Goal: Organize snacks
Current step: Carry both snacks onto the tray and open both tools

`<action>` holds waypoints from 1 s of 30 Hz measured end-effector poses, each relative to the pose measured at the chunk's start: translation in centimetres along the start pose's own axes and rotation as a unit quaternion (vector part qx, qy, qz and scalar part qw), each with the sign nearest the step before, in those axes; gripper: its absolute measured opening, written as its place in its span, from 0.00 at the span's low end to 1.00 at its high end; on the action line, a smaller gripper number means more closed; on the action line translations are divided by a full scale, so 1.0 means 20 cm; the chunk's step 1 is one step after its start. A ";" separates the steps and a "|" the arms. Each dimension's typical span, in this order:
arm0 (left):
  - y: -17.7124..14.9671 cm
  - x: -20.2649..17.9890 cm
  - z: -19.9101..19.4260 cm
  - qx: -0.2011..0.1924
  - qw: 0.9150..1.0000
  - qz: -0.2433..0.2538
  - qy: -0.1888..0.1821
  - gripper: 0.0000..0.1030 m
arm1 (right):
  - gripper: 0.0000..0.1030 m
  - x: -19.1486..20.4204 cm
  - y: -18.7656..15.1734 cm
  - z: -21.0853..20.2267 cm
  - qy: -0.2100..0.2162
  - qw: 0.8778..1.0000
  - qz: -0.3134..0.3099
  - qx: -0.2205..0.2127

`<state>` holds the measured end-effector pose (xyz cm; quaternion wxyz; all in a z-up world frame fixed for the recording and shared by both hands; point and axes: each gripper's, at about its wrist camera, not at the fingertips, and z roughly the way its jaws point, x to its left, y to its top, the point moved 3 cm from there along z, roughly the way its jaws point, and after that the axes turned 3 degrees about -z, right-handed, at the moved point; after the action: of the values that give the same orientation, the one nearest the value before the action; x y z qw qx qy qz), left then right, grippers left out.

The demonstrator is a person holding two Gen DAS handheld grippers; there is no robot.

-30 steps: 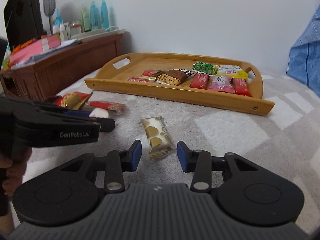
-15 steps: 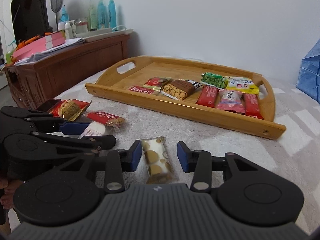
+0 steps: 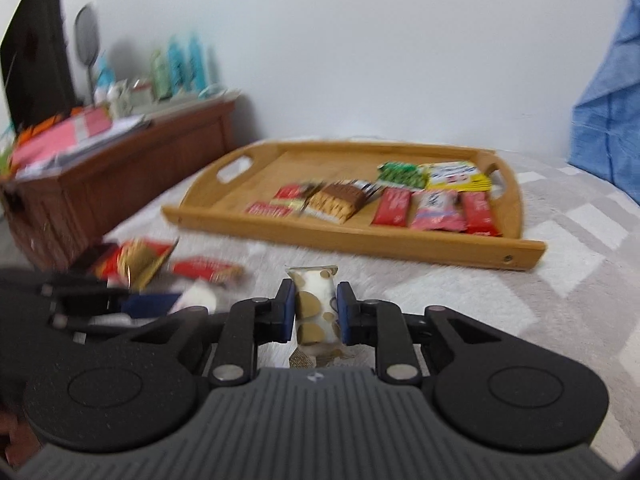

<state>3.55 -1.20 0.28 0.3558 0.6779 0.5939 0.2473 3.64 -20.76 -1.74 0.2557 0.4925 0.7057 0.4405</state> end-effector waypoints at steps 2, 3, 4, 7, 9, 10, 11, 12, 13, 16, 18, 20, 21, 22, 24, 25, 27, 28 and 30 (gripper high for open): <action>0.03 -0.02 -0.03 -0.008 1.000 0.002 -0.014 0.29 | 0.24 -0.04 0.04 -0.01 -0.005 1.000 0.019 -0.004; 0.06 -0.02 -0.04 -0.012 1.000 0.003 -0.019 0.29 | 0.24 -0.05 0.07 -0.02 -0.009 1.000 0.028 -0.005; 0.09 -0.02 -0.06 -0.019 1.000 0.001 -0.023 0.29 | 0.24 -0.07 0.10 -0.02 -0.013 0.999 0.037 -0.006; 0.21 0.00 -0.11 -0.040 0.998 -0.007 -0.038 0.29 | 0.24 -0.13 0.22 -0.06 -0.024 0.998 0.065 -0.015; 0.32 0.03 -0.13 -0.054 0.998 -0.009 -0.043 0.29 | 0.24 -0.15 0.32 -0.09 -0.026 0.996 0.086 -0.028; 0.37 0.06 -0.13 -0.060 0.997 -0.009 -0.044 0.29 | 0.24 -0.17 0.38 -0.10 -0.025 0.995 0.095 -0.034; 0.43 0.08 -0.13 -0.067 0.997 -0.010 -0.041 0.29 | 0.24 -0.18 0.44 -0.10 -0.024 0.993 0.105 -0.041; 0.48 0.11 -0.13 -0.074 0.996 -0.013 -0.038 0.29 | 0.24 -0.18 0.51 -0.10 -0.022 0.992 0.113 -0.048; 0.53 0.14 -0.12 -0.080 0.996 -0.017 -0.035 0.29 | 0.24 -0.19 0.57 -0.09 -0.019 0.991 0.123 -0.054; 0.65 0.23 -0.05 -0.095 0.994 -0.034 -0.031 0.29 | 0.24 -0.21 0.71 -0.03 -0.005 0.985 0.154 -0.080; 0.70 0.30 0.04 -0.088 0.995 -0.050 -0.028 0.29 | 0.24 -0.24 0.75 0.06 -0.003 0.982 0.165 -0.090; 0.72 0.35 0.13 -0.078 0.995 -0.058 -0.024 0.29 | 0.24 -0.27 0.75 0.19 0.001 0.981 0.175 -0.085; 0.72 0.38 0.17 -0.074 0.995 -0.060 -0.018 0.29 | 0.24 -0.28 0.75 0.27 0.003 0.980 0.181 -0.077; 0.73 0.40 0.22 -0.069 0.996 -0.059 -0.012 0.29 | 0.24 -0.29 0.73 0.34 0.008 0.980 0.186 -0.071; 0.72 0.43 0.31 -0.060 0.997 -0.057 -0.003 0.29 | 0.24 -0.31 0.70 0.46 0.009 0.981 0.183 -0.063; 0.72 0.44 0.36 -0.057 0.997 -0.056 0.001 0.29 | 0.24 -0.32 0.68 0.52 0.002 0.982 0.179 -0.053; 0.70 0.45 0.44 -0.049 0.997 -0.056 0.007 0.29 | 0.24 -0.34 0.65 0.64 0.000 0.982 0.185 -0.027; 0.69 0.46 0.47 -0.045 0.997 -0.059 0.009 0.29 | 0.24 -0.34 0.64 0.69 0.005 0.982 0.187 -0.017; 0.68 0.47 0.54 -0.038 0.997 -0.063 0.013 0.29 | 0.24 -0.32 0.64 0.77 0.003 0.984 0.176 -0.002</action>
<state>21.94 5.51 3.37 0.3888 0.6217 0.6302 0.2554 24.43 -19.39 1.46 0.1727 0.6075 0.6078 0.4812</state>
